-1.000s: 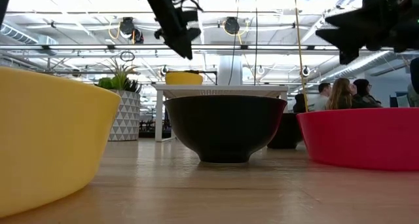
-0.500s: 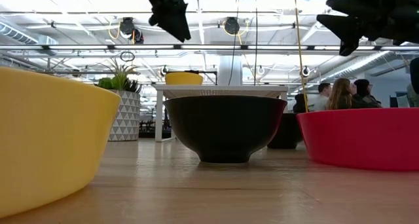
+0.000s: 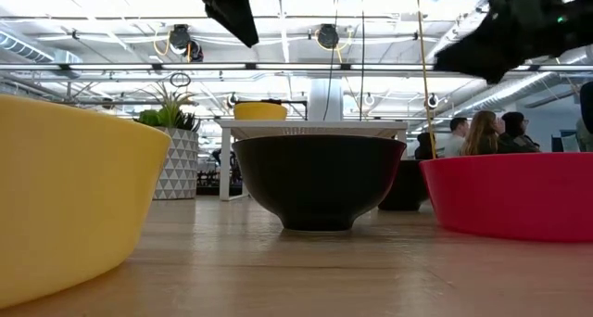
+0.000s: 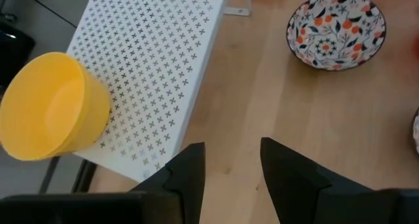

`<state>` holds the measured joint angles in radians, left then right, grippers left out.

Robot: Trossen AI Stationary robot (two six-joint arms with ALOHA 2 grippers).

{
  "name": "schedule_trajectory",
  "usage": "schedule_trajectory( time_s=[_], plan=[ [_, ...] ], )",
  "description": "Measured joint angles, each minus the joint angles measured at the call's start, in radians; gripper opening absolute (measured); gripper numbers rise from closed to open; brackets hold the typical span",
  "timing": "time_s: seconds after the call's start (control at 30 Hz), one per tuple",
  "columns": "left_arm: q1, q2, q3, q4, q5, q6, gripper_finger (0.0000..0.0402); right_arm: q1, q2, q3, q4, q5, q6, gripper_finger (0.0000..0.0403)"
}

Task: Pick & Place Mini bowls
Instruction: Put the red bowl on the shelf

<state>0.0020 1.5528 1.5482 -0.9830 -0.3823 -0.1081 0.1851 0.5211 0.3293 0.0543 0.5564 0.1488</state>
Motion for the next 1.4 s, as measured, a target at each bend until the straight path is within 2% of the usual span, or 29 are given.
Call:
schedule_trajectory(
  time_s=[0.33,0.47,0.57,0.63,1.2,1.4],
  plan=[
    [-0.018,0.0,0.0,-0.036,-0.02,-0.027,0.0152,-0.112,0.321,0.284,-0.538,-0.026,0.234,0.016],
    [-0.018,0.0,0.0,-0.078,-0.02,-0.034,0.0152,-0.184,0.414,0.331,-0.657,-0.139,0.367,0.016],
    [-0.018,0.0,0.0,-0.092,-0.02,-0.047,0.0152,-0.24,0.458,0.334,-0.668,-0.259,0.44,0.016],
    [-0.018,0.0,0.0,-0.091,-0.02,-0.052,0.0152,-0.272,0.489,0.334,-0.674,-0.3,0.459,0.016],
    [-0.018,0.0,0.0,-0.098,-0.02,-0.047,0.0152,-0.434,0.675,0.326,-0.653,-0.297,0.426,0.016],
    [-0.018,0.0,0.0,-0.1,-0.02,-0.045,0.0152,-0.441,0.705,0.314,-0.657,-0.297,0.283,0.0158]
  ],
)
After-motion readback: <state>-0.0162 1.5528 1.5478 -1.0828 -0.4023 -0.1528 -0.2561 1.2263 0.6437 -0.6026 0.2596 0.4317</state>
